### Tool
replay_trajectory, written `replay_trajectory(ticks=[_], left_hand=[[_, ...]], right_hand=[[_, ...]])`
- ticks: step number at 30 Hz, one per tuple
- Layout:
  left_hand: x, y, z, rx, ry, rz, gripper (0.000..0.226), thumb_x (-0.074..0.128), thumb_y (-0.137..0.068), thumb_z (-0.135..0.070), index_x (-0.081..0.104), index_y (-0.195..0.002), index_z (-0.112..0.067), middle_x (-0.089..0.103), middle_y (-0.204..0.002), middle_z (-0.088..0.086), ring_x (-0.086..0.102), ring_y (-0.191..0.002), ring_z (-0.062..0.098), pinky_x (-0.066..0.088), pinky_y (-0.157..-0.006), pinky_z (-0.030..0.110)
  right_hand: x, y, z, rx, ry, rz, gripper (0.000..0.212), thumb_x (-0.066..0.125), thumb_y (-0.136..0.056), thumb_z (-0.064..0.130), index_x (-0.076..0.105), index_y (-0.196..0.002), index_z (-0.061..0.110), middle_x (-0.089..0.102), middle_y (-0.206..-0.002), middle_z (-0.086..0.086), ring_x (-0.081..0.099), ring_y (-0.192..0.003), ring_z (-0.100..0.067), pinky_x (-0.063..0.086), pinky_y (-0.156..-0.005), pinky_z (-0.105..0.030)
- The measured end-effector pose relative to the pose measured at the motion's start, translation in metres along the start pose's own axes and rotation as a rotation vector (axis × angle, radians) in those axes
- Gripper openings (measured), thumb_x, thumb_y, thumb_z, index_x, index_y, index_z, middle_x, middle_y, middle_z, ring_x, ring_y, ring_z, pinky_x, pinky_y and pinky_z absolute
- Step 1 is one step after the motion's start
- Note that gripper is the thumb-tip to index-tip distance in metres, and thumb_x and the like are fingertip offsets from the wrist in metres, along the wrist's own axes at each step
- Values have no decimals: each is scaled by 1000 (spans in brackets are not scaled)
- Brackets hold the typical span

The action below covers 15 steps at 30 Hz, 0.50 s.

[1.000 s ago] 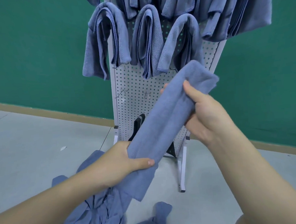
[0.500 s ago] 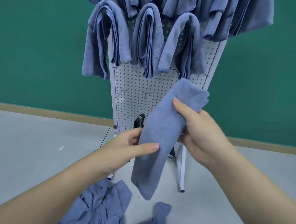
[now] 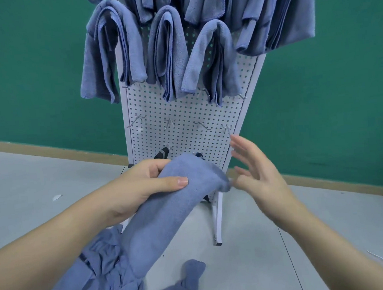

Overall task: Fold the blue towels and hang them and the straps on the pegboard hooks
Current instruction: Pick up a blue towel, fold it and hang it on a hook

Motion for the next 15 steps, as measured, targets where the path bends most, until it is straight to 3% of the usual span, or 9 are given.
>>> replay_trajectory(ticks=[2, 4, 7, 10, 12, 15], left_hand=[[3, 0, 1, -13, 32, 45, 51, 90, -67, -45, 78, -105, -15, 76, -103, 12, 70, -83, 20, 57, -72, 28], [10, -1, 0, -29, 63, 105, 43, 85, -77, -35, 76, -111, -11, 75, -104, 13, 71, -83, 20, 57, -70, 27], [27, -3, 0, -62, 56, 145, 36, 71, -85, -25, 73, -115, -7, 75, -108, 18, 71, -89, 23, 56, -72, 27], [39, -7, -6, -93, -63, 100, 34, 71, -82, -36, 76, -106, -12, 77, -105, 12, 71, -91, 20, 54, -75, 27], [46, -10, -9, -74, -226, 2, 48, 67, -81, -51, 72, -110, -13, 78, -101, 5, 71, -87, 14, 53, -79, 30], [52, -10, -16, 100, -389, -376, 63, 64, -66, -75, 64, -106, -26, 74, -96, -3, 68, -84, 5, 54, -84, 33]], right_hand=[[14, 17, -4, -137, 111, 205, 88, 72, -85, 15, 29, -155, 45, 33, -160, 29, 30, -145, 14, 32, -119, -23], [26, 27, -7, -205, 132, 216, 90, 77, -88, 16, 26, -156, 44, 32, -160, 27, 29, -144, 15, 36, -115, -17], [32, 28, -13, -377, 349, 80, 82, 69, -84, 26, 35, -157, 36, 39, -161, 13, 34, -149, -3, 39, -118, -41], [26, 25, -12, -412, 323, 9, 65, 61, -80, 8, 56, -143, 24, 59, -143, 11, 53, -134, -8, 46, -109, -43], [21, 22, -6, -346, 252, -62, 56, 56, -79, 5, 64, -132, 22, 68, -126, 14, 63, -118, -9, 51, -99, -37], [10, 17, 3, -245, 225, -138, 51, 51, -82, 13, 66, -129, 25, 70, -118, 17, 64, -108, -5, 51, -92, -25]])
Point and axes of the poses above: each hand's wrist, its own y-axis away from the middle knuckle, its own x-axis out of the palm, z = x × y, the point moved 2 cm from there along -y, towards the middle knuckle
